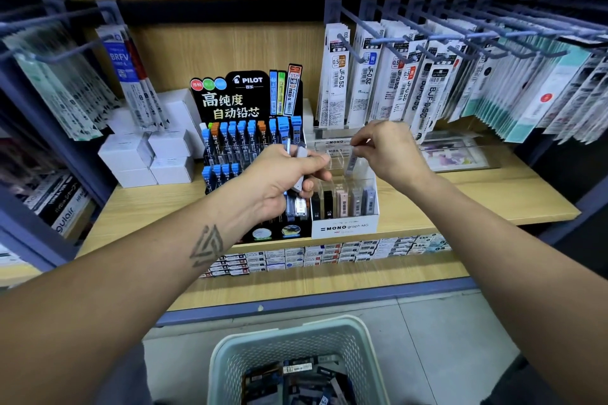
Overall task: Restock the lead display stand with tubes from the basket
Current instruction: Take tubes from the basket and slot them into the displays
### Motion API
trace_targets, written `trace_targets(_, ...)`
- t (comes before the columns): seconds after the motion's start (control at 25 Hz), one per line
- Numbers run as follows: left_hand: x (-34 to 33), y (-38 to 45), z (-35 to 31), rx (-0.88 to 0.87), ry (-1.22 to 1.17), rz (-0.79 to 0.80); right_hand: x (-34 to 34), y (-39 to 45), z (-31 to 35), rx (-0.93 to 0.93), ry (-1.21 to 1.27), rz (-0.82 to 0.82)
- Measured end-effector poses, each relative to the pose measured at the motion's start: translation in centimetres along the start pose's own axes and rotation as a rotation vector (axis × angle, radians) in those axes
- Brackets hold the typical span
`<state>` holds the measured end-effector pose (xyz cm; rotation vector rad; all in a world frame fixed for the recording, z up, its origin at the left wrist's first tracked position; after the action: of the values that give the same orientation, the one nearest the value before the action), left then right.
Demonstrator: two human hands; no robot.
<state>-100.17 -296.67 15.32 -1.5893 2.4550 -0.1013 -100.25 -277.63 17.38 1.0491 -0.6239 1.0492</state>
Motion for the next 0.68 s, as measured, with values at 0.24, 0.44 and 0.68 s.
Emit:
trace_targets(0.24,0.5,0.2,-0.2,0.001,-0.009,0.008,-0.7,0.9,0.0,0.017,-0.075,-0.007)
trace_targets(0.44,0.7,0.2,-0.3,0.001,-0.005,0.006,-2.4,0.6,-0.1,0.048,-0.152,0.077)
trace_targets(0.68,0.9,0.3,0.1,0.024,-0.013,0.005,-3.1,0.3,-0.5,0.048,-0.238,-0.032)
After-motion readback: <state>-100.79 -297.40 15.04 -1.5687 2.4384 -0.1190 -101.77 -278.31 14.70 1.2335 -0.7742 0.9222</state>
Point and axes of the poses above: each hand's wrist, its own y-axis towards the middle knuckle, its own x-axis out of the back of the hand, z = x × y, the point moved 5 cm from there along y, towards the middle knuckle, and after that the axes turned 4 degrees about -x, right-handed, at the moved point
